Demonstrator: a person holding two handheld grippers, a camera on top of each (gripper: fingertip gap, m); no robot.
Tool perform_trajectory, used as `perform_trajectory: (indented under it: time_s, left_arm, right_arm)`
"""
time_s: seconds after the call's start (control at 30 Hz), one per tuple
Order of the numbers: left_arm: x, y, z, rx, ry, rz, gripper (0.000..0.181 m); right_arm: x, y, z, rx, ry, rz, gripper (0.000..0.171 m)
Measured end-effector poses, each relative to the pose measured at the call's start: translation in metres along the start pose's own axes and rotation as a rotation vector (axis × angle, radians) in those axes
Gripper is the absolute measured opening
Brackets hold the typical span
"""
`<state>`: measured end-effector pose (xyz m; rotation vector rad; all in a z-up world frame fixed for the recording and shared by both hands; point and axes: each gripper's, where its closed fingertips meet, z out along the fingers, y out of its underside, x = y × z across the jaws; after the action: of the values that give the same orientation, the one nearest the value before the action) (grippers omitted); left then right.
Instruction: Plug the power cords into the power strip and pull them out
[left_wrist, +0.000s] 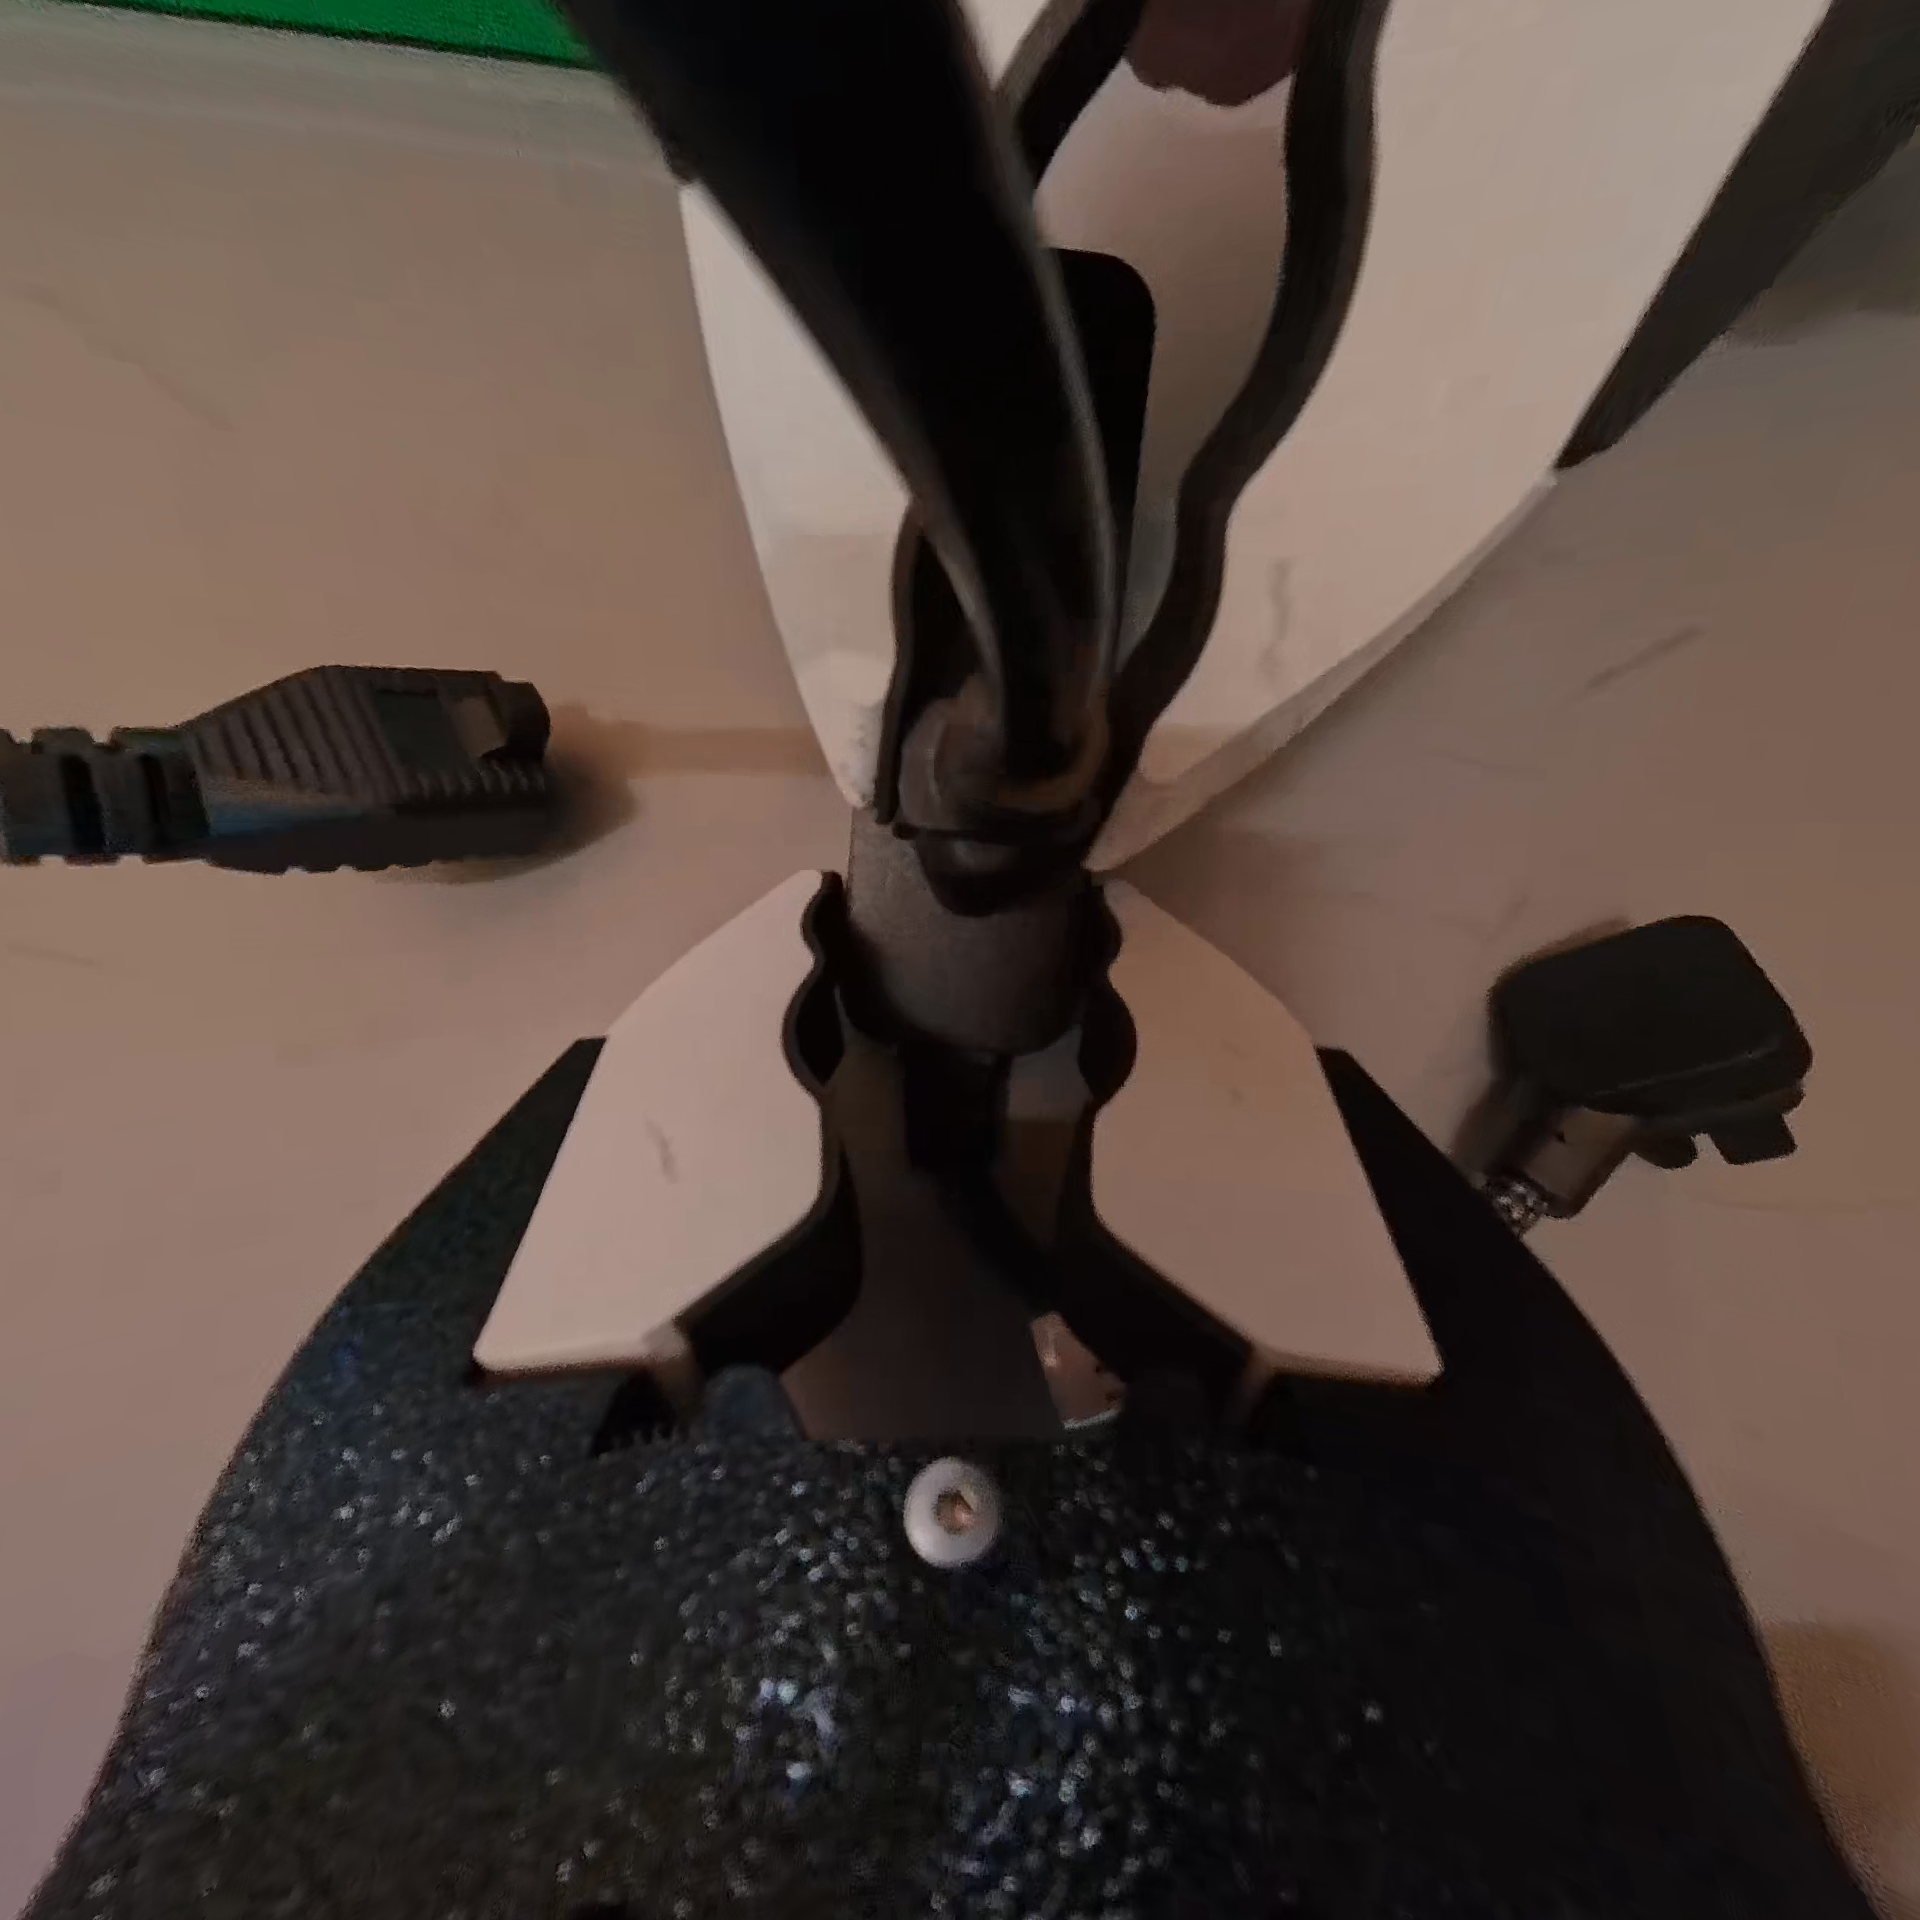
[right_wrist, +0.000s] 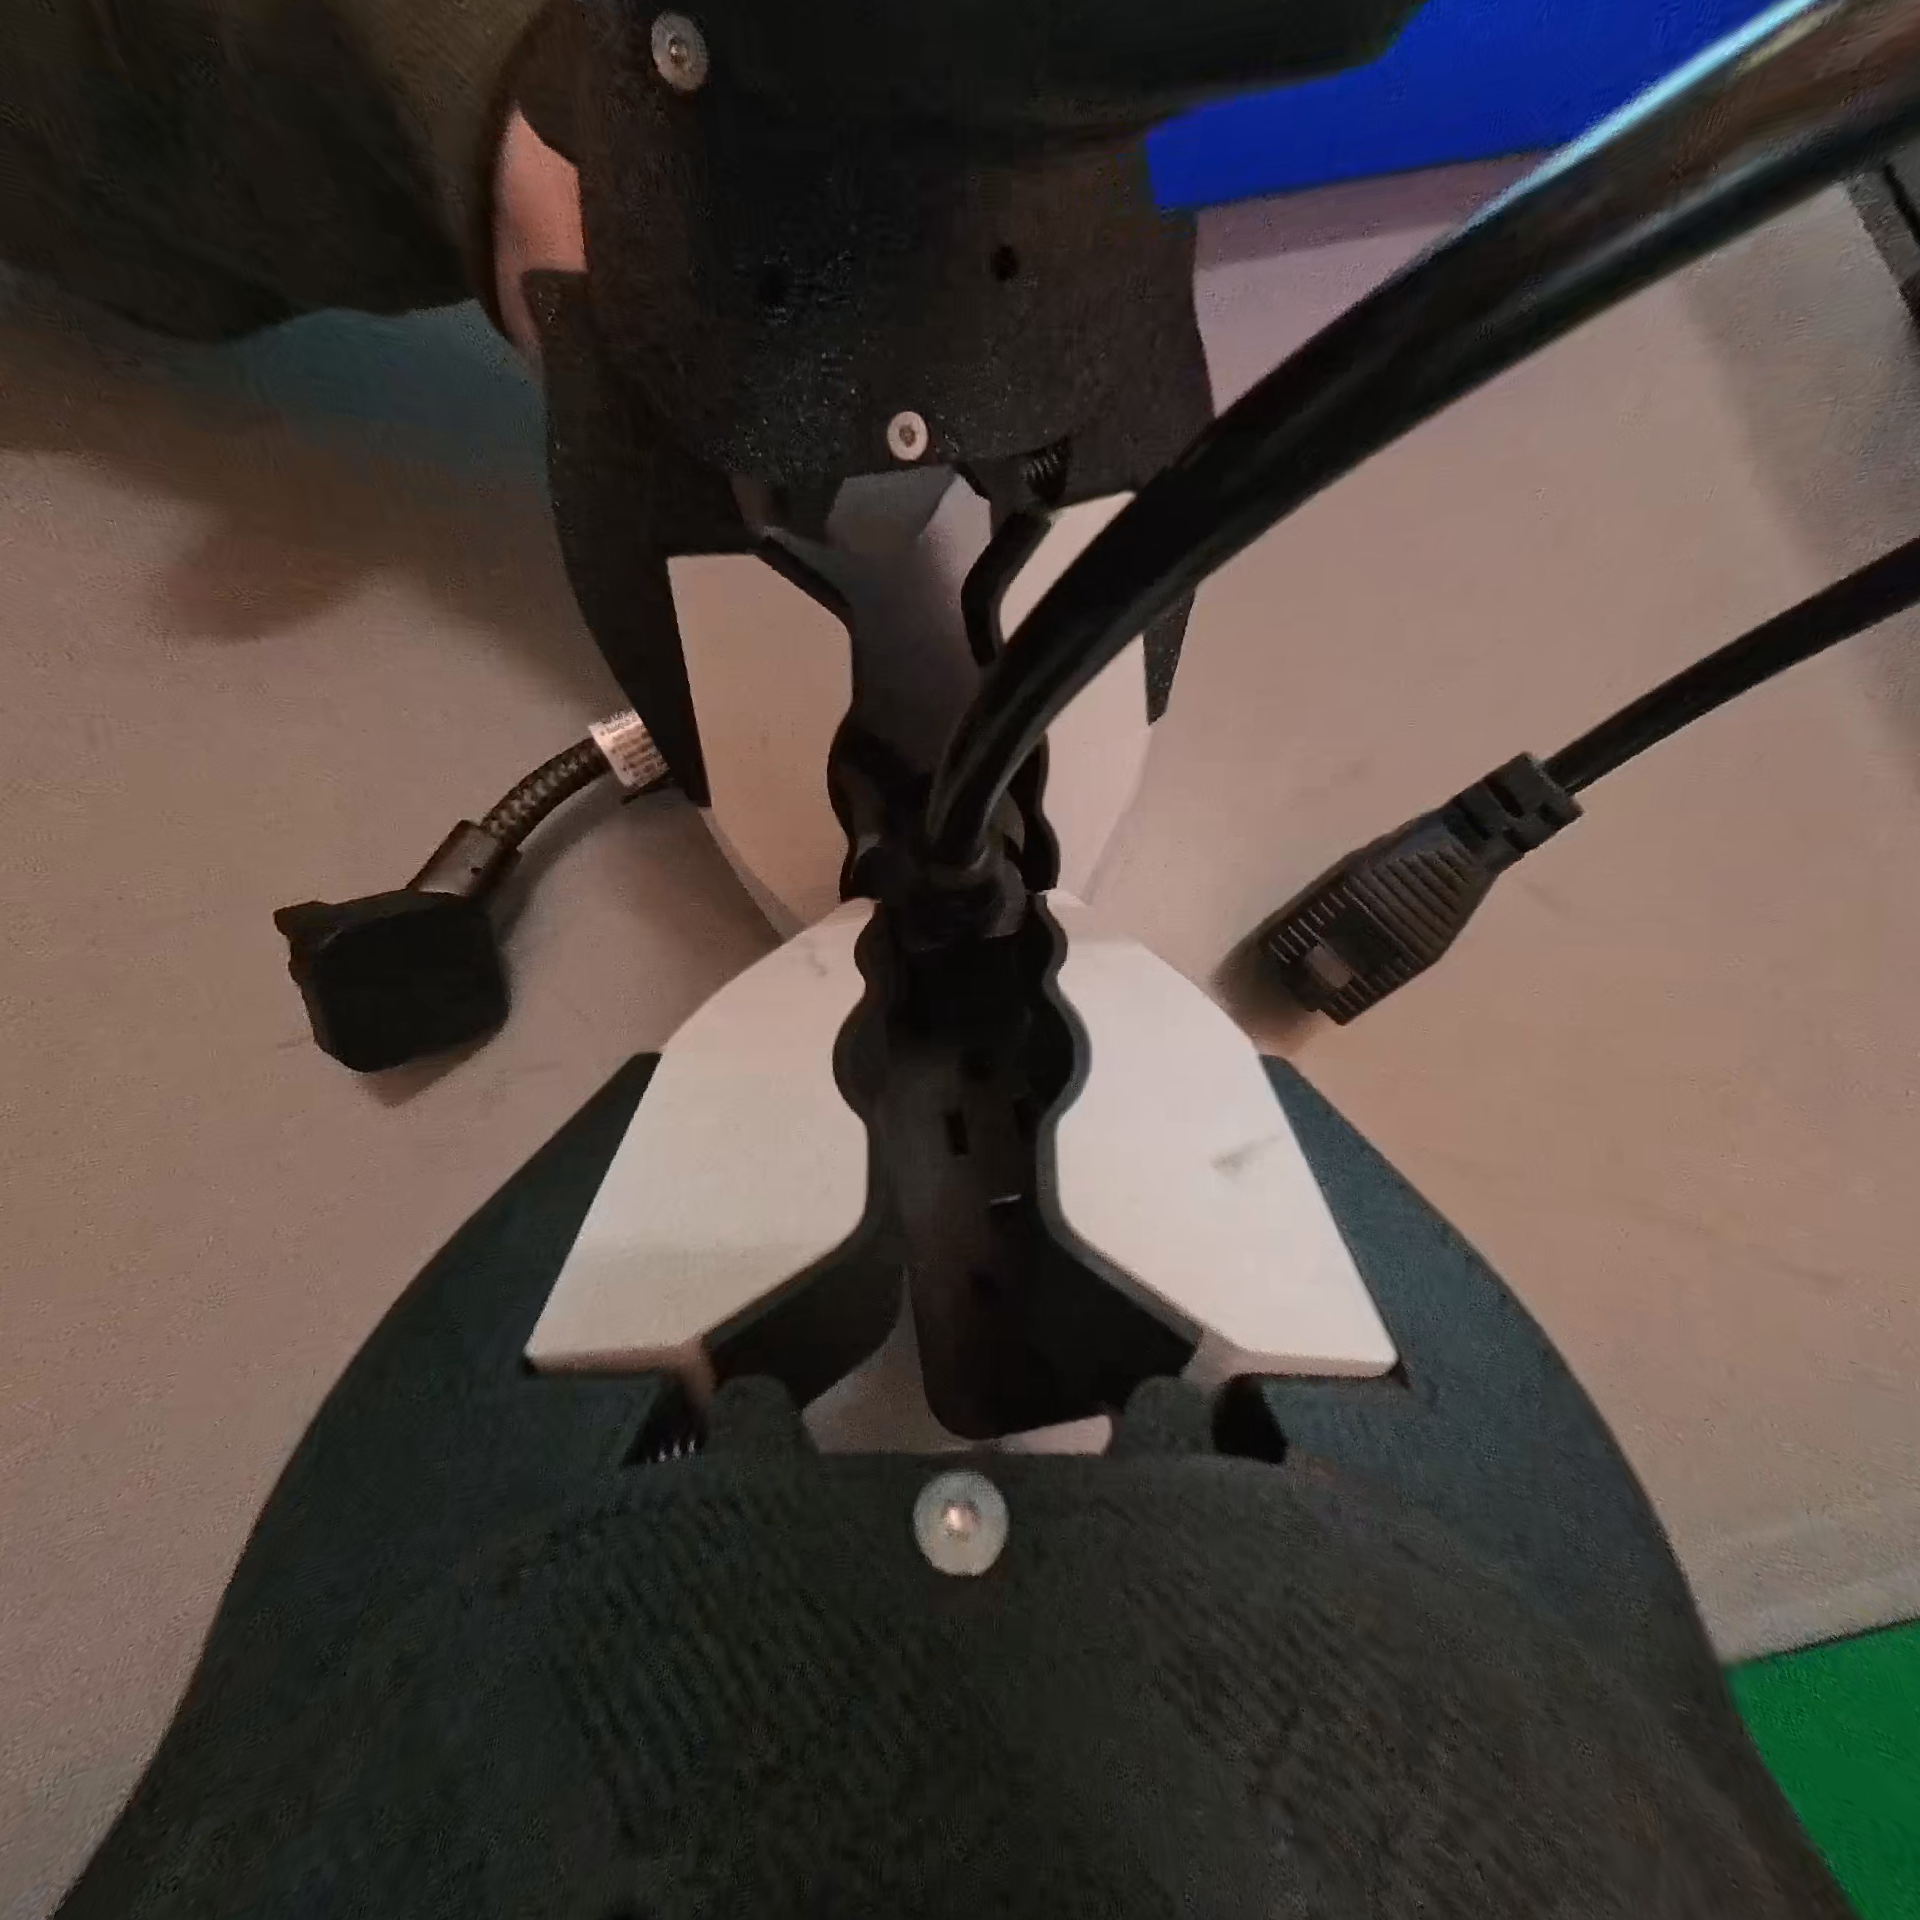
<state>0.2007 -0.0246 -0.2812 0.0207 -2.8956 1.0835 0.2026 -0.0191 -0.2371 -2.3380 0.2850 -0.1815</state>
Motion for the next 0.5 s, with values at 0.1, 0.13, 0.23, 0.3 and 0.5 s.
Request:
perform_trajectory:
  time_s: [0.1, 0.13, 0.23, 0.3, 0.5]
  left_arm:
    - [-0.001, -0.002, 0.002, -0.025, -0.019, -0.016, 0.044]
    - [-0.002, -0.002, 0.002, -0.029, -0.024, -0.022, 0.044]
    - [-0.002, -0.001, 0.001, -0.016, -0.019, -0.003, 0.044]
    - [-0.001, -0.003, 0.003, -0.017, -0.017, -0.014, 0.044]
    - [-0.006, -0.005, 0.005, -0.029, -0.025, -0.026, 0.043]
  right_arm:
    - [0.005, 0.002, -0.001, 0.009, -0.041, 0.041, 0.024]
    - [0.006, 0.002, -0.001, 0.030, -0.046, 0.062, 0.024]
    - [0.002, 0.000, -0.001, 0.019, -0.008, 0.019, 0.024]
    - [0.004, 0.004, -0.003, 0.007, -0.020, 0.045, 0.024]
    - [0.011, 0.009, -0.003, 0.093, -0.033, 0.182, 0.024]
